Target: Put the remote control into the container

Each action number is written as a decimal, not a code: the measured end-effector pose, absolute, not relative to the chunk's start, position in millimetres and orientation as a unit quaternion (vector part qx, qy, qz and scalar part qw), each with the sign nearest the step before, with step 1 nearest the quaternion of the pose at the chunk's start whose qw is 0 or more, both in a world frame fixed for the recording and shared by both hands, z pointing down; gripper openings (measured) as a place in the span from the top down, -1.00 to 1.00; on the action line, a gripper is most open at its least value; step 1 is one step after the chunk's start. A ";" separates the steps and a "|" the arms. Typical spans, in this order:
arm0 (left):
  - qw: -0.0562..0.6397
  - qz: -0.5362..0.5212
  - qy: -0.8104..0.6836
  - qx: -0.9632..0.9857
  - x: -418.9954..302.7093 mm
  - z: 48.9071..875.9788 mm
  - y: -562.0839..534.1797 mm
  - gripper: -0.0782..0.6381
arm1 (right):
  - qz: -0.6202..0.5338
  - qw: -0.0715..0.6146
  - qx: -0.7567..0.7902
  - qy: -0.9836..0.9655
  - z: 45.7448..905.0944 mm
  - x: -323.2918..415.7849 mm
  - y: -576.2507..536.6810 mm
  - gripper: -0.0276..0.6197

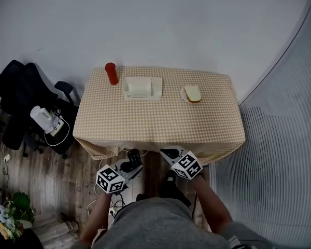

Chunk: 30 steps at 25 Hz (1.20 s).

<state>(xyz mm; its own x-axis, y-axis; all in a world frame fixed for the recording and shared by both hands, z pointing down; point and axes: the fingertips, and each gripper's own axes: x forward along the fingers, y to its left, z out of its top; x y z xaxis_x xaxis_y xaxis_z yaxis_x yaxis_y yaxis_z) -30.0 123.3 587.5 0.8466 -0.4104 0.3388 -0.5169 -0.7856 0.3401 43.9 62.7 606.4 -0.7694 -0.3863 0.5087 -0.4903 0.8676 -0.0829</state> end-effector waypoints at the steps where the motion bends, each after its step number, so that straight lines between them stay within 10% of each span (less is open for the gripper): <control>1: 0.216 0.123 -0.249 0.936 -28.6 586.7 119.1 0.61 | 0.104 0.247 0.231 -0.935 605.1 44.1 58.8 0.87; 30: 0.239 0.106 -0.337 0.905 45.7 569.2 21.3 0.61 | 0.105 0.243 0.095 -0.960 599.1 109.9 -21.4 0.87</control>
